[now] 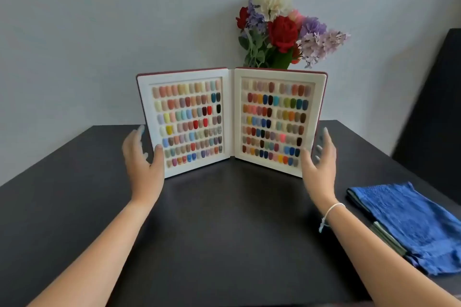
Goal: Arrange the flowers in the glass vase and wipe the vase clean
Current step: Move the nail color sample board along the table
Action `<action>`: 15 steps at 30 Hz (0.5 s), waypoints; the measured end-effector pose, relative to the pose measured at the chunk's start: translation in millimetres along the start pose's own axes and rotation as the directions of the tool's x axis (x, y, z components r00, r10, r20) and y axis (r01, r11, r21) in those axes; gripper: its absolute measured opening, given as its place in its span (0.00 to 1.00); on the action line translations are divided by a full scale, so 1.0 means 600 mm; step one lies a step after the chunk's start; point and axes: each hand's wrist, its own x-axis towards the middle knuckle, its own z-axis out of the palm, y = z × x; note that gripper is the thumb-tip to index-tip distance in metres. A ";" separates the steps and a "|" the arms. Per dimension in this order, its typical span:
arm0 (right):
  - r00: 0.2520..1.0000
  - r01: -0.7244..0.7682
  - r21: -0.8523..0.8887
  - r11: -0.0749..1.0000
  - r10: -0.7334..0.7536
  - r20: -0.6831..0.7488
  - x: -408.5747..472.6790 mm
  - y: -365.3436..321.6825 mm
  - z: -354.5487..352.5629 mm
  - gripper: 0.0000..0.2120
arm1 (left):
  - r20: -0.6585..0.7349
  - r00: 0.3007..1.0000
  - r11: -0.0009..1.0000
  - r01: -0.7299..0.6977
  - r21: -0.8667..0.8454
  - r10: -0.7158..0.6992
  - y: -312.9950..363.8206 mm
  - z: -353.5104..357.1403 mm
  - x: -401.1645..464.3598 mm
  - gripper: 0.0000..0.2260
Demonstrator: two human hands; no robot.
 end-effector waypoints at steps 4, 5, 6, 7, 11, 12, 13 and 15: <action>0.982 -0.161 0.106 0.981 0.149 0.117 0.008 0.018 0.006 0.27 | 0.091 0.976 0.973 0.206 -0.107 -0.197 -0.025 0.004 -0.001 0.24; 0.975 -0.184 0.112 0.977 0.166 0.150 0.009 0.026 0.008 0.26 | 0.132 0.971 0.967 0.219 -0.132 -0.202 -0.033 0.007 -0.001 0.24; 0.971 -0.194 0.101 0.976 0.176 0.164 0.009 0.029 0.009 0.25 | 0.161 0.967 0.966 0.218 -0.137 -0.196 -0.038 0.008 0.000 0.23; 0.968 -0.205 0.102 0.973 0.186 0.170 0.011 0.034 0.010 0.24 | 0.182 0.965 0.968 0.215 -0.132 -0.190 -0.043 0.010 0.002 0.23; 0.963 -0.220 0.067 0.973 0.206 0.172 0.014 0.041 0.011 0.21 | 0.217 0.948 0.961 0.259 -0.097 -0.234 -0.062 0.014 0.005 0.20; 0.963 -0.220 0.048 0.974 0.209 0.168 0.014 0.040 0.011 0.20 | 0.217 0.943 0.956 0.276 -0.096 -0.251 -0.065 0.013 0.004 0.19; 0.963 -0.220 0.035 0.975 0.212 0.165 0.014 0.041 0.011 0.19 | 0.217 0.940 0.952 0.290 -0.100 -0.263 -0.068 0.012 0.005 0.19; 0.964 -0.214 0.008 0.977 0.210 0.162 0.014 0.042 0.011 0.17 | 0.214 0.936 0.947 0.304 -0.101 -0.277 -0.070 0.010 0.005 0.17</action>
